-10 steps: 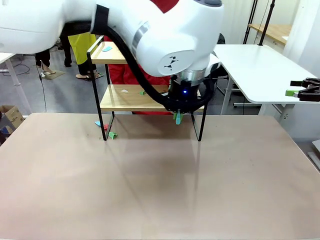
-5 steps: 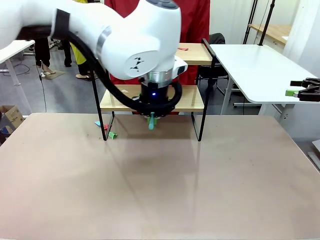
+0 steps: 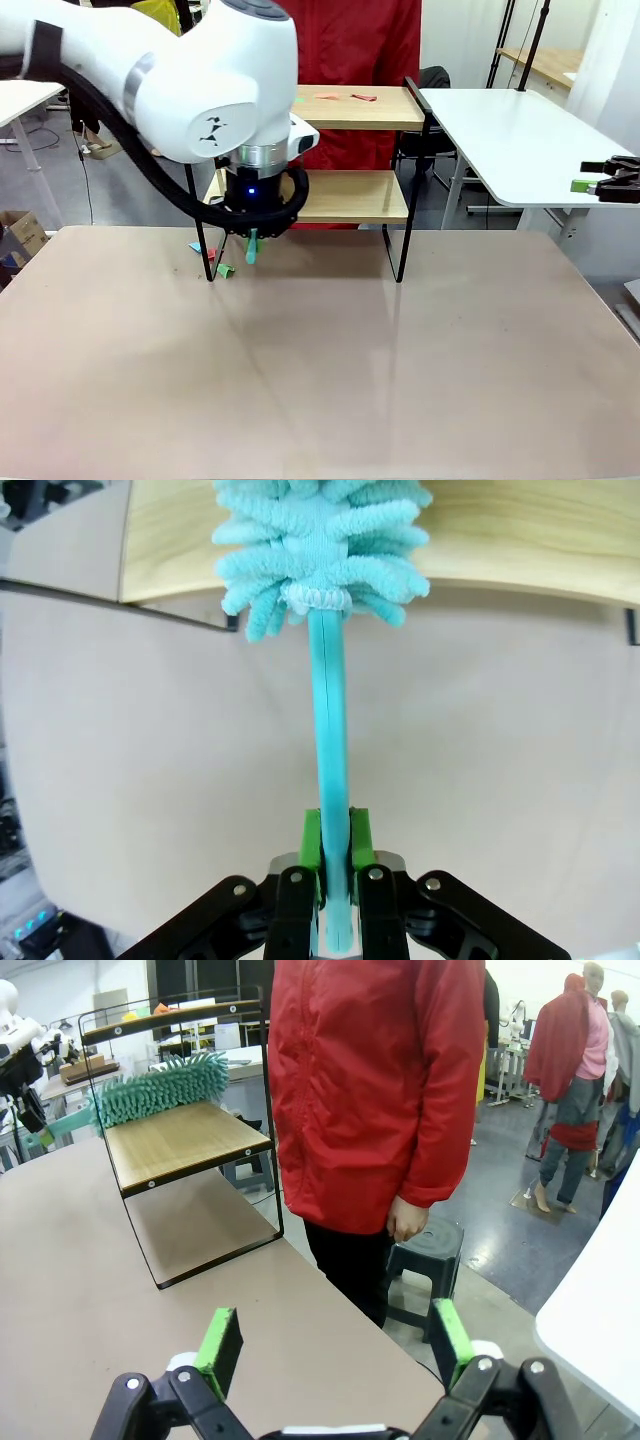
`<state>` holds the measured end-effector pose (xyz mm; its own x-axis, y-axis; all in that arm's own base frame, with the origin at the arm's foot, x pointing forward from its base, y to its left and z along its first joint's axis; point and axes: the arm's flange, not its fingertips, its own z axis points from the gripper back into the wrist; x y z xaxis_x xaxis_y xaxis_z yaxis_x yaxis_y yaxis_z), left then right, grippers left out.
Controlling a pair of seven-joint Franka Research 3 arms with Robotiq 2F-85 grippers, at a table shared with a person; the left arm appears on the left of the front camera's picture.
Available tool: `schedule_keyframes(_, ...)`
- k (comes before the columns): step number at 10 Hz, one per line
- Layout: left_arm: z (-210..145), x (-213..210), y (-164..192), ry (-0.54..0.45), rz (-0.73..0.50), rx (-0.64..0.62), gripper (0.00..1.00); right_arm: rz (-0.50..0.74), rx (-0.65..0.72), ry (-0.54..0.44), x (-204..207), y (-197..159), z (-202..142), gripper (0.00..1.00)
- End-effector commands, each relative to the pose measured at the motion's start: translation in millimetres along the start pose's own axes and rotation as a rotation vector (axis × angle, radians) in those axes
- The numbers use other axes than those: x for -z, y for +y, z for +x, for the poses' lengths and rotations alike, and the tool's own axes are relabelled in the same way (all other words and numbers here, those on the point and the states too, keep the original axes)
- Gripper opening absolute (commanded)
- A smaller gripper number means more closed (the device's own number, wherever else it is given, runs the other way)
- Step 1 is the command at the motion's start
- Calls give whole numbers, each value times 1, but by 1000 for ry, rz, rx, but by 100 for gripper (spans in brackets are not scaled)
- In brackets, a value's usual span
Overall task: Clean the shelf.
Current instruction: Clean the specific section of the Shelf indicated by the human with the Duster.
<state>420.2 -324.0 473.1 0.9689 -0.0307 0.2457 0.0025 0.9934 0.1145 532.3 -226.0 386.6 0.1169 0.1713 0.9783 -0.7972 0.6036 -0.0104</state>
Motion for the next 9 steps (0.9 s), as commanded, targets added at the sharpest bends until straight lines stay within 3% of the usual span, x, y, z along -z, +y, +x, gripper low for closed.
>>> schedule_keyframes(1, -8, 1, 28, 42, 11, 16, 13, -13, 10, 12, 2, 3, 9, 100)
schedule_keyframes(6, -12, -7, 75, 60, 179, -52, 13, -13, 10, 12, 2, 3, 9, 100)
schedule_keyframes(9, -16, -12, 78, 46, 257, -77, 13, -13, 10, 12, 2, 3, 9, 100)
